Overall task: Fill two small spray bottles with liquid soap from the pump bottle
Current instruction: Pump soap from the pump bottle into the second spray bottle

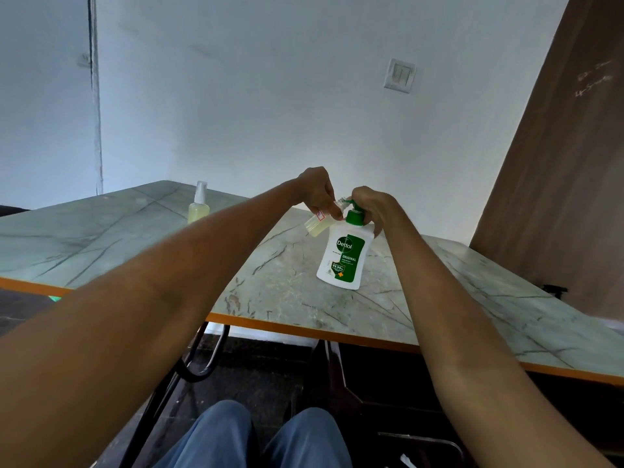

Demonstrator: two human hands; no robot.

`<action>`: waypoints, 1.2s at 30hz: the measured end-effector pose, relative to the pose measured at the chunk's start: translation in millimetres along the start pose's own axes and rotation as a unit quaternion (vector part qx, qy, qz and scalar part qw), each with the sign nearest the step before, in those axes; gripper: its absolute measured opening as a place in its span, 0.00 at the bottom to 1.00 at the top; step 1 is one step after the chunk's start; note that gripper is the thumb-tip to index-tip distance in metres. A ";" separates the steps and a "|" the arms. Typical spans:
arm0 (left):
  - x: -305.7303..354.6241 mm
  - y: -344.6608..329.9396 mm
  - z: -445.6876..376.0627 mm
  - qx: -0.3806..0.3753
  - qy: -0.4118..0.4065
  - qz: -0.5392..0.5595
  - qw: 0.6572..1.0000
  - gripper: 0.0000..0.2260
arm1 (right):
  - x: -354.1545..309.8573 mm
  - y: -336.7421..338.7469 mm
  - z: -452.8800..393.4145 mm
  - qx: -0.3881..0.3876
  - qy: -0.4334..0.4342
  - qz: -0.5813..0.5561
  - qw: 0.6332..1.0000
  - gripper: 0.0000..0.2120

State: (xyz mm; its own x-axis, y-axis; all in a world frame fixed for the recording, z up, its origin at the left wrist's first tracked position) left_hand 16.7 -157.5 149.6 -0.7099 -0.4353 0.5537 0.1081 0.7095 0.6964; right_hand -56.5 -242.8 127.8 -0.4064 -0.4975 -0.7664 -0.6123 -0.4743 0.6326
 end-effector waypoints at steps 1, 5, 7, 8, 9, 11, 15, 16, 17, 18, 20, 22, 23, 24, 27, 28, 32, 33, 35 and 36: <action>-1.5 -0.3 -0.7 0.000 0.000 -0.002 1.000 0.19 | -0.4 0.1 1.8 0.001 -0.002 0.001 1.000 0.11; -1.1 0.7 -3.4 0.012 0.003 0.003 1.000 0.18 | -1.2 5.7 2.3 -0.005 0.008 0.016 1.000 0.12; 0.4 3.3 -3.3 0.017 0.004 0.004 1.000 0.16 | -2.9 6.2 3.1 -0.016 0.005 0.013 1.000 0.12; 1.4 3.9 -2.5 0.016 0.005 0.001 1.000 0.15 | -4.0 6.3 3.6 -0.018 0.008 0.017 1.000 0.13; 2.2 4.0 -2.1 0.015 0.004 -0.002 1.000 0.15 | -4.4 6.3 4.6 -0.019 0.008 0.018 1.000 0.13; 2.8 3.5 -2.2 0.016 0.003 -0.004 1.000 0.15 | -4.2 6.4 5.9 -0.017 0.006 0.018 1.000 0.14; 2.4 3.5 -1.0 0.013 0.000 -0.004 1.000 0.17 | -4.3 3.2 3.4 -0.011 0.000 0.012 1.000 0.11; 1.8 2.9 -0.7 0.010 0.000 -0.006 1.000 0.17 | -4.1 2.0 3.3 -0.009 0.000 0.011 1.000 0.10; 1.1 2.3 -0.5 0.007 0.001 -0.007 1.000 0.17 | -3.7 0.9 2.3 -0.006 0.001 0.009 1.000 0.09; 0.5 1.9 -0.5 0.006 0.001 -0.006 1.000 0.17 | -3.3 -0.3 1.5 -0.007 0.005 0.007 1.000 0.09; 0.7 1.7 -0.5 0.005 0.000 -0.006 1.000 0.17 | -1.8 -0.9 0.1 -0.009 0.006 0.003 1.000 0.09; 1.0 1.5 -0.7 0.003 0.000 -0.009 1.000 0.17 | -0.4 1.4 0.3 -0.006 0.004 0.018 1.000 0.10; 1.5 1.8 -0.9 0.004 0.001 -0.011 1.000 0.17 | -0.6 3.2 0.6 -0.005 0.006 0.026 1.000 0.11; 2.0 2.6 -1.2 0.005 0.002 -0.009 1.000 0.18 | -2.1 4.9 0.4 -0.004 0.010 0.032 0.999 0.12; 4.5 4.7 -1.9 0.008 0.006 -0.003 1.000 0.18 | -5.8 7.1 2.3 -0.007 0.009 0.039 0.999 0.14; 5.4 5.0 -2.1 0.009 0.006 -0.006 1.000 0.18 | -6.1 7.3 3.8 -0.008 0.008 0.041 0.999 0.15; 6.2 4.3 -0.4 0.005 0.011 -0.004 1.000 0.19 | -6.2 5.9 6.3 -0.017 0.008 0.032 0.999 0.14; 5.8 3.7 0.2 0.004 0.013 -0.001 1.000 0.19 | -5.7 5.6 5.3 -0.019 0.008 0.029 0.999 0.14; 4.9 2.2 -1.3 0.004 0.017 0.002 1.000 0.19 | -5.6 5.2 2.1 -0.021 0.015 0.027 0.999 0.12; 4.9 1.6 -1.6 0.005 0.018 0.000 1.000 0.19 | -6.1 5.0 1.4 -0.020 0.018 0.029 0.999 0.11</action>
State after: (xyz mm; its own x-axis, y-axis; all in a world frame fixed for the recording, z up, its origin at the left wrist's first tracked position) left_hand 14.5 -159.3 154.2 -0.6851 -0.4548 0.5690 0.1005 0.7146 0.6923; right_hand -58.1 -241.1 135.5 -0.4156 -0.5505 -0.7240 -0.5597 -0.4727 0.6807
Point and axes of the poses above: each hand's wrist, its own z-axis away from the middle knuckle, its own y-axis out of the back of the hand, x = y × z, the point moved 8 cm from there along -z, towards the middle knuckle, and after that the axes turned 13 degrees about x, right-handed, at the moved point
